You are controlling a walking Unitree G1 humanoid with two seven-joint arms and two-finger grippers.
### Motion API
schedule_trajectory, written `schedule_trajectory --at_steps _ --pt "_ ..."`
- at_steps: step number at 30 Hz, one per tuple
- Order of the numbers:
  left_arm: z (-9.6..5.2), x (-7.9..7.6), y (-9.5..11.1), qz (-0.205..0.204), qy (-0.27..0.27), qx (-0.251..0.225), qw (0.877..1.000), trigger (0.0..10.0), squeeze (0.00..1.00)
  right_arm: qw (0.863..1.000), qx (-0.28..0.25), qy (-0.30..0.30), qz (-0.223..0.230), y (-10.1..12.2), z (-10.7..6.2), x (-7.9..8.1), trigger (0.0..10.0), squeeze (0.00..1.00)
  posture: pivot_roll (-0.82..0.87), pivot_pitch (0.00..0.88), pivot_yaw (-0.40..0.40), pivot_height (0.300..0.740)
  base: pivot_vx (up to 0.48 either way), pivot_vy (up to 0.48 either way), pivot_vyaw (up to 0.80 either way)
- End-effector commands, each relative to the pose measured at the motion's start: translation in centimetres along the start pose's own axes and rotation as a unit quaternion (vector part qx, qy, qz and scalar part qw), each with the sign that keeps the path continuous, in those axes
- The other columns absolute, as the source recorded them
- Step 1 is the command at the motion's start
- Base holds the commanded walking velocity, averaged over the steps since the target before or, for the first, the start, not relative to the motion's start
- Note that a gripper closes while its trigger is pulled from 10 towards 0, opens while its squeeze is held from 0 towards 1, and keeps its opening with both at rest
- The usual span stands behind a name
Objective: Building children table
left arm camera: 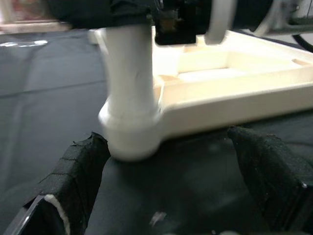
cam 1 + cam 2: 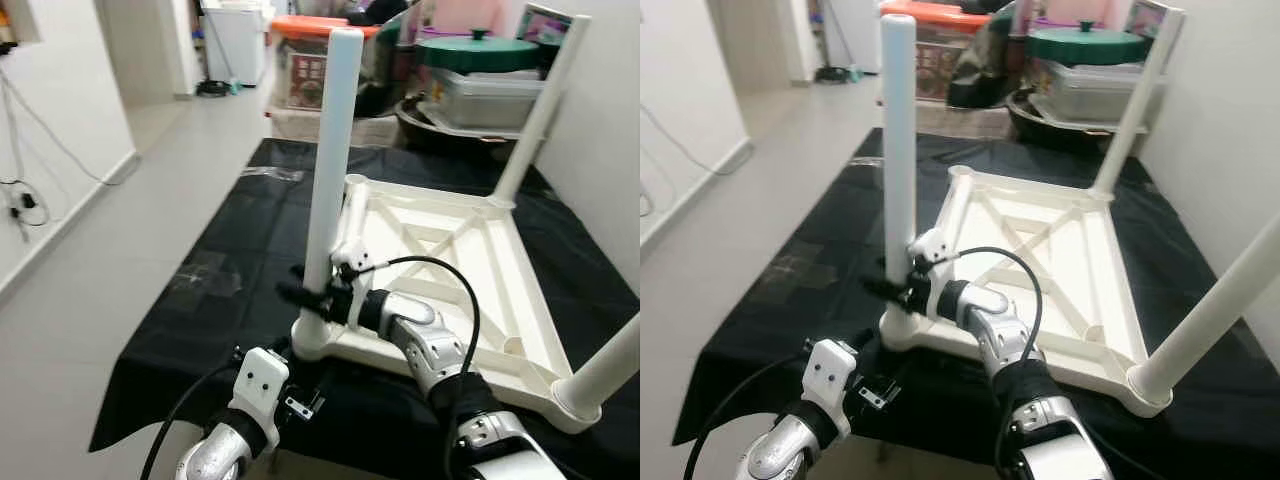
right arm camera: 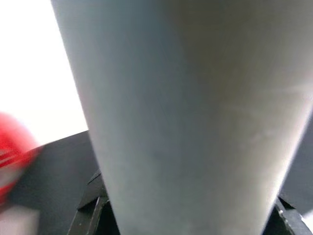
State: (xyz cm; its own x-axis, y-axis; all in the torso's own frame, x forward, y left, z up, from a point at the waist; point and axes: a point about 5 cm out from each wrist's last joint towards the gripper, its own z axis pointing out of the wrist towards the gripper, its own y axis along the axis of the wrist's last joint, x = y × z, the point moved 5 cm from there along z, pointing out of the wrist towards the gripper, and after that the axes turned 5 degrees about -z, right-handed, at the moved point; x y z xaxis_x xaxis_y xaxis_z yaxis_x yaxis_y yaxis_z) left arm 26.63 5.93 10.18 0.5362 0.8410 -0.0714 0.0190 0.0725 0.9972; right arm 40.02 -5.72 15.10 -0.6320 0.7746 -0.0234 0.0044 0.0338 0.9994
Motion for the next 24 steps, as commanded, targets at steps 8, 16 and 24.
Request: schedule_trajectory --at_steps 8,16,24 --pt "-0.2 -0.2 -0.5 -0.006 -0.009 0.010 1.000 10.0 0.00 0.900 0.026 -0.430 0.057 -2.7 -7.4 -9.2 0.0 0.00 0.10 0.000 -0.061 0.740 0.000 0.000 0.00" --pt "-0.3 -0.3 -0.4 -0.006 -0.007 0.009 1.000 10.0 0.00 0.877 0.023 -0.470 0.098 -3.6 -7.5 -7.1 9.6 0.00 0.10 0.000 -0.067 0.740 0.000 0.000 0.00" --pt "-0.2 -0.2 -0.3 -0.006 -0.004 0.007 1.000 10.0 0.00 0.924 -0.030 -0.368 0.095 -1.9 -4.3 -5.6 10.0 0.00 0.10 0.000 -0.069 0.740 0.000 0.000 0.00"
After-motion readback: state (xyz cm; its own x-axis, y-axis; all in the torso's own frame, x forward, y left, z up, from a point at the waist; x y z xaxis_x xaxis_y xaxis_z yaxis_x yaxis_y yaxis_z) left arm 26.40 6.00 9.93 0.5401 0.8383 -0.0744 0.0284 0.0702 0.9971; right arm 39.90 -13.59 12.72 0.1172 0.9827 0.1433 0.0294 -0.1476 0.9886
